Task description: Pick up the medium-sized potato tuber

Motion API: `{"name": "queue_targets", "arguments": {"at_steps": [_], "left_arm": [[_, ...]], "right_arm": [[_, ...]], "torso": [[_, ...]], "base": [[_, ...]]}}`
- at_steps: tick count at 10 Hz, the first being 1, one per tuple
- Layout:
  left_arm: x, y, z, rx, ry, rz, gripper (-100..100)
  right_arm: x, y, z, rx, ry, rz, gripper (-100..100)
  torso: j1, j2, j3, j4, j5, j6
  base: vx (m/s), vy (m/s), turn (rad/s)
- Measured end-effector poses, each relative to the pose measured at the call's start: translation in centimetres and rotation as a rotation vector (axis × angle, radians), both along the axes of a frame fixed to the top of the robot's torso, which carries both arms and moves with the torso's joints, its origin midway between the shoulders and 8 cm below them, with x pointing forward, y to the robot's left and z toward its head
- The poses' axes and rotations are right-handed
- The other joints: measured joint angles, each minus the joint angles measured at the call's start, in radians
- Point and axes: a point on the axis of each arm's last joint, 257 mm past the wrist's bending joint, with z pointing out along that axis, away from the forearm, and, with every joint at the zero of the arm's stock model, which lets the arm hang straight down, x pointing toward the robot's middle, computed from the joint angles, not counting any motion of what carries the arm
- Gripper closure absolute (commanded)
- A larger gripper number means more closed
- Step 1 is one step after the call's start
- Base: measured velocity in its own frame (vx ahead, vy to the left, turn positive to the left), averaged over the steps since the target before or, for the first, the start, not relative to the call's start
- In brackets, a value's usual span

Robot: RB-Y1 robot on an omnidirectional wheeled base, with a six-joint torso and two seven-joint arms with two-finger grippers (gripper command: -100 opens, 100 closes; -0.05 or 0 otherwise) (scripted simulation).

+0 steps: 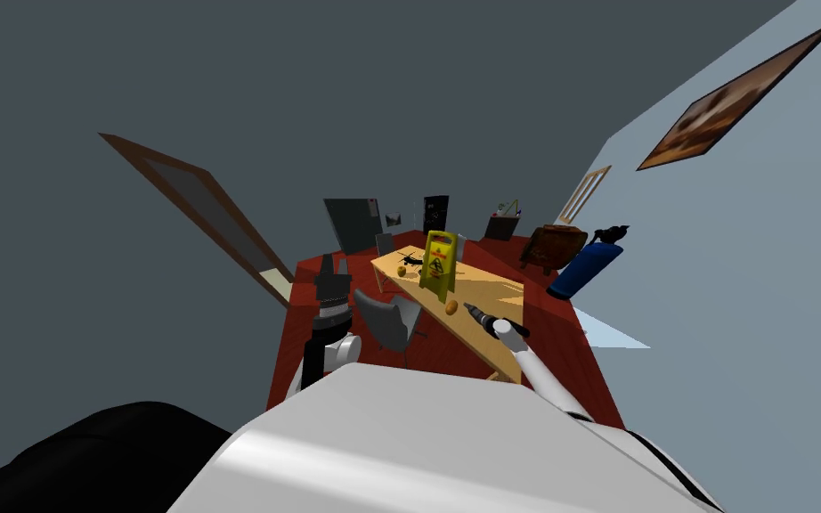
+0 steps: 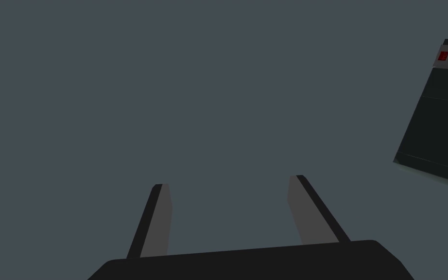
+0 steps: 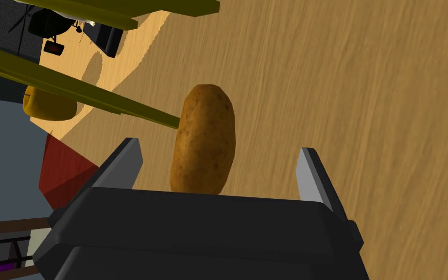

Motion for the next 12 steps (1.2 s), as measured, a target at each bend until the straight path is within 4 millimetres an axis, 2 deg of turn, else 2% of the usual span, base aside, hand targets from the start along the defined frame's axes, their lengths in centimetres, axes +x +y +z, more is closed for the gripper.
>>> {"name": "queue_targets", "arguments": {"at_steps": [3,5,7,12], "left_arm": [[0.0,0.0,0.0,0.0,0.0,0.0,0],[0.0,0.0,0.0,0.0,0.0,0.0,0],[0.0,0.0,0.0,0.0,0.0,0.0,0],[0.0,0.0,0.0,0.0,0.0,0.0,0]], "right_arm": [[-1.7,3.6,-2.6,0.072,0.051,0.02,-100],[-3.9,6.0,-4.4,0.122,0.097,0.036,-100],[-4.3,6.5,-5.2,0.143,0.113,0.039,-100],[-4.3,6.5,-5.2,0.143,0.114,0.039,-100]], "torso": [[-0.001,0.001,0.0,0.0,0.0,0.0],[-0.001,0.003,0.001,0.0,0.0,0.0],[0.002,0.004,0.002,0.001,0.0,0.001],[0.0,0.003,0.002,0.001,0.0,0.0]], "base": [[0.046,-0.024,0.089],[0.007,-0.018,0.053],[-0.004,0.01,-0.028],[0.001,-0.003,0.009]]}}
